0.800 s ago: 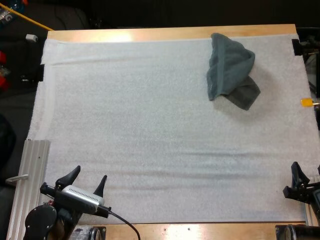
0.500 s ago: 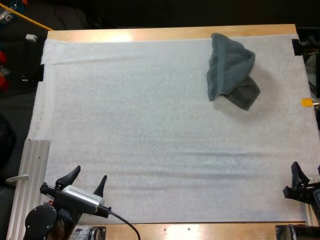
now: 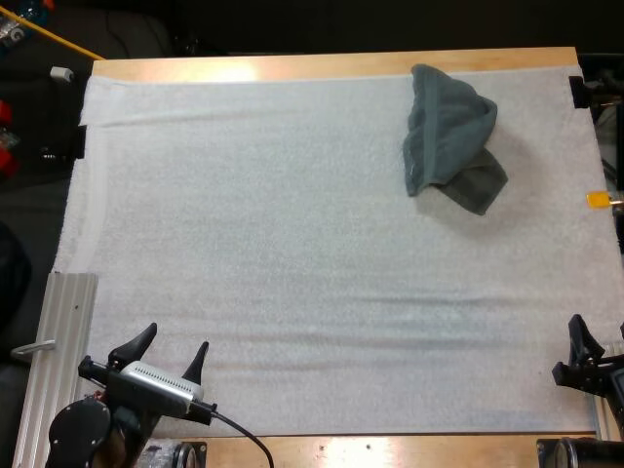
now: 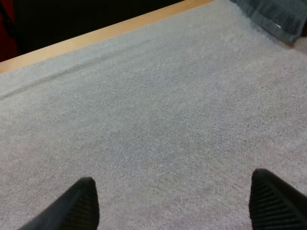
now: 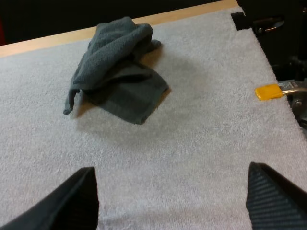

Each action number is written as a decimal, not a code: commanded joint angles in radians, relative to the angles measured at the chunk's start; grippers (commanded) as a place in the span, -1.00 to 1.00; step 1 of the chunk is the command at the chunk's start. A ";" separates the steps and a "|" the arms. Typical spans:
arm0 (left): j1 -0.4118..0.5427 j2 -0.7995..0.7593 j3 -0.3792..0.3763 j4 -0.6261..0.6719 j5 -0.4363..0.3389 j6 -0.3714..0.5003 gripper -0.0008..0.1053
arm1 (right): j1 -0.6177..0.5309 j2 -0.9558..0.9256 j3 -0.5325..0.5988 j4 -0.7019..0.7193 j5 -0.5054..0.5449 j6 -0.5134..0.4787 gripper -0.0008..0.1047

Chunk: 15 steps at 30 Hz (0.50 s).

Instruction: Pick towel from pile, fold and stack

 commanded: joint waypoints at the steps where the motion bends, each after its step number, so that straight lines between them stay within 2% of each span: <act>1: -0.006 -0.134 0.000 -0.011 0.008 -0.010 0.21 | 0.000 -0.038 -0.002 -0.014 0.004 -0.003 0.21; 6: -0.006 -0.123 -0.003 -0.011 0.008 -0.037 0.21 | 0.000 -0.038 -0.002 -0.060 -0.012 -0.003 0.21; 10: -0.006 -0.071 -0.040 -0.011 0.024 -0.072 0.21 | 0.000 -0.029 -0.040 -0.071 -0.021 -0.003 0.21; 15: -0.053 0.030 -0.113 -0.011 0.030 -0.072 0.21 | 0.000 0.025 -0.121 -0.004 -0.123 -0.003 0.21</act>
